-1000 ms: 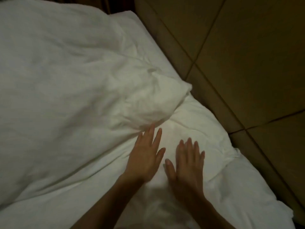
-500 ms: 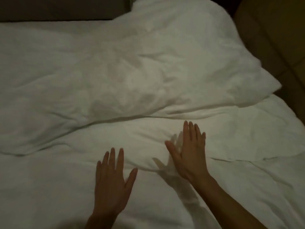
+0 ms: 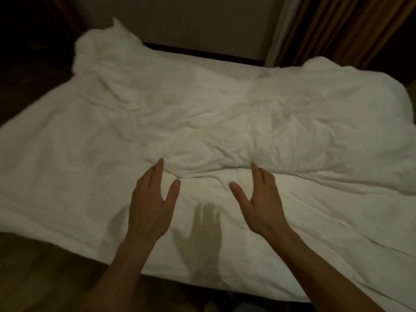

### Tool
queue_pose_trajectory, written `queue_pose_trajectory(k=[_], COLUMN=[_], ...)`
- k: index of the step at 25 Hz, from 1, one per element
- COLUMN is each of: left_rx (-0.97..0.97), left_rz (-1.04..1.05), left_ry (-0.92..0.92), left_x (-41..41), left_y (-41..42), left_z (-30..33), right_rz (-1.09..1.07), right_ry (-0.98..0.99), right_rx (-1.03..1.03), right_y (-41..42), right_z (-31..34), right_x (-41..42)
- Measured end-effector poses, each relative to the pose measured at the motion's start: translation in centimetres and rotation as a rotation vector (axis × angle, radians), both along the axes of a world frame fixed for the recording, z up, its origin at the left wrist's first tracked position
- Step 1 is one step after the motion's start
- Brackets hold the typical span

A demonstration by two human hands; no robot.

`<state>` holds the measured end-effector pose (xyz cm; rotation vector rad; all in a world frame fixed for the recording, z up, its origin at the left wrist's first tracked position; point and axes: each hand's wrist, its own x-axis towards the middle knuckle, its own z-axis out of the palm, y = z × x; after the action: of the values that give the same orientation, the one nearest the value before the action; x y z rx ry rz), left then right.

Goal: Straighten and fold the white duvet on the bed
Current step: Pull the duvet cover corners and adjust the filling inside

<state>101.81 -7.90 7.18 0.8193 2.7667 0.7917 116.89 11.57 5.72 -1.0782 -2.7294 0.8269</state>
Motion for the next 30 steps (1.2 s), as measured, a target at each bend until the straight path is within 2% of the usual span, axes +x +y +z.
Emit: queue_pose_trajectory(k=[3,6,13,16,21,26,30], left_rx=[-0.265,-0.436,-0.329,-0.351,-0.334,-0.353,-0.338], left_rz=[0.056,0.054,0.183,0.209,0.259,0.089,-0.097], left_ry=[0.142,0.133,-0.003,0.064,0.034,0.102,0.150], left_x=[-5.3,-10.7,-26.5,-33.5,-44.0,-57.3,-66.5], left_y=[-6.8,-12.9,-22.3,-27.2,-36.4,-43.3,-47.4], left_z=[2.4,1.7,1.9,3.6,6.2,6.6,8.4], right_rz=[0.153,0.242,0.188,0.229,0.259,0.152,-0.033], right_ry=[-0.206,-0.263,-0.108,-0.076,-0.075,-0.030,-0.030], right_rx=[0.217,0.262,-0.001,-0.018,0.009,0.111,0.150], right_y=[-3.6,-7.4,-20.5,-26.0,-32.8,-41.2,-48.5], right_z=[1.4,0.8,0.4,1.8,4.5,5.9,6.8], right_x=[-5.8,-12.3,-30.4,-38.9,-49.9,-60.9,-67.3])
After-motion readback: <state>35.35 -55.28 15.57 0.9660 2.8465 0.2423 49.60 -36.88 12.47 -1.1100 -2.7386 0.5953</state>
